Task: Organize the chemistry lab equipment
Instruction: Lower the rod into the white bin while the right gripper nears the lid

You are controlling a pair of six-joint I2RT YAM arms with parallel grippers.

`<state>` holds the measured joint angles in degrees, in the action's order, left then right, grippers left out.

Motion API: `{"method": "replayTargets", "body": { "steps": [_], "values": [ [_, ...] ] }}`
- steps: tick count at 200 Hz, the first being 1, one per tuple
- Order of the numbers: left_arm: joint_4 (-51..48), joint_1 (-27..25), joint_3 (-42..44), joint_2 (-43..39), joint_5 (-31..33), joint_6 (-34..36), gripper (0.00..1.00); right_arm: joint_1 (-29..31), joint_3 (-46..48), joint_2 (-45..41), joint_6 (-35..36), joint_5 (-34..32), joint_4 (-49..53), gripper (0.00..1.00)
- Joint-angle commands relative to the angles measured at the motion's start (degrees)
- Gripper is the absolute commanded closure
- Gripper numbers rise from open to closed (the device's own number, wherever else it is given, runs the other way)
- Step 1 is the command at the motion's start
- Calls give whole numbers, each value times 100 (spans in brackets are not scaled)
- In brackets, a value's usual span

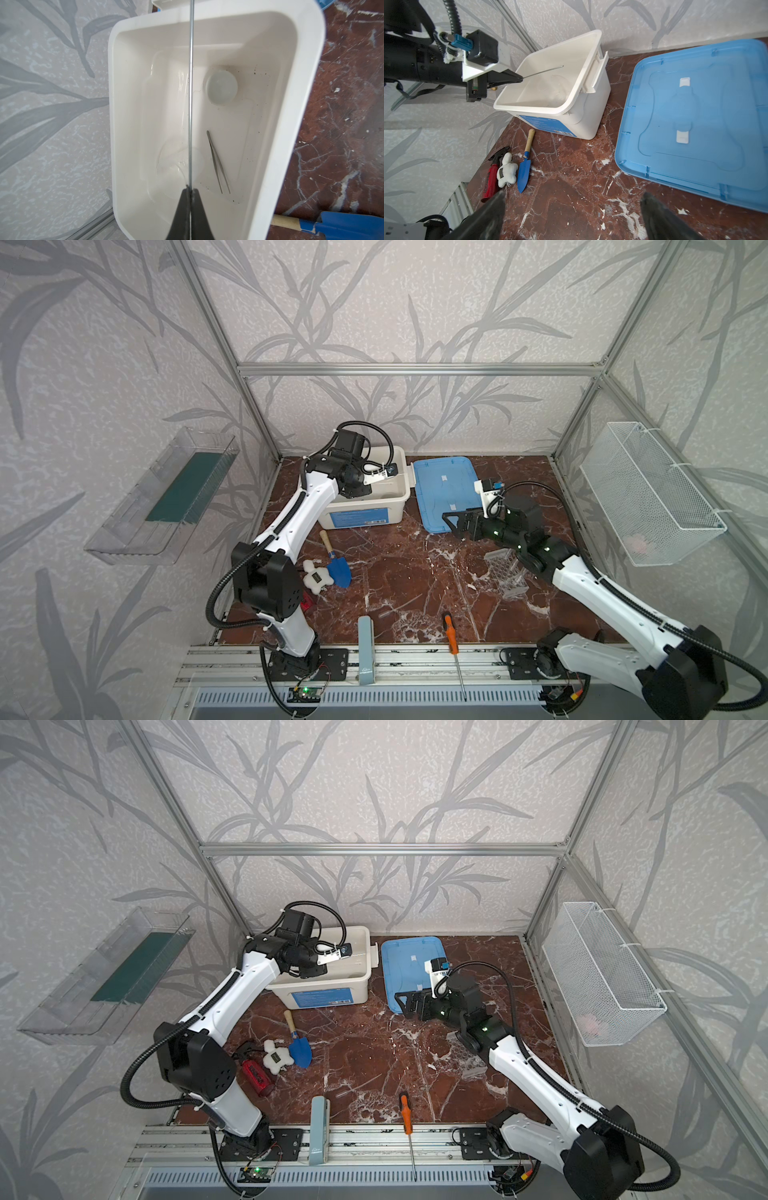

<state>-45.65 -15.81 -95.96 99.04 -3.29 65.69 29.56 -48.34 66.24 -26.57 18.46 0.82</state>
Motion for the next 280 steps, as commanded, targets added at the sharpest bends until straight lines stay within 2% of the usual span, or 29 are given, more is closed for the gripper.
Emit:
{"method": "replayTargets", "body": {
  "steps": [1, 37, 62, 83, 125, 161, 260, 280],
  "values": [
    [22, 151, -167, 336, -278, 550, 100, 30, -494, 403, -148, 789, -502, 1],
    [111, 311, -198, 566, -538, 638, 100, 349, -1346, 1195, 46, 773, -244, 0],
    [117, 370, -61, 727, -578, 840, 100, 409, -1717, 1644, -155, 664, -209, 1],
    [26, 549, -44, 857, -954, 747, 100, 410, -1900, 1884, -244, 642, -172, 1],
    [2, 571, -71, 1065, -960, 818, 100, 445, -2263, 2227, -213, 694, 56, 2],
    [353, 597, 96, 1245, -887, 720, 100, 546, -2662, 2459, -133, 598, 443, 2],
    [883, 585, 598, 1660, -838, 481, 100, 577, -2927, 2840, -190, 610, 517, 2],
    [946, 571, 619, 1687, -780, 471, 97, 577, -2927, 2914, -247, 641, 471, 2]
  ]
}}
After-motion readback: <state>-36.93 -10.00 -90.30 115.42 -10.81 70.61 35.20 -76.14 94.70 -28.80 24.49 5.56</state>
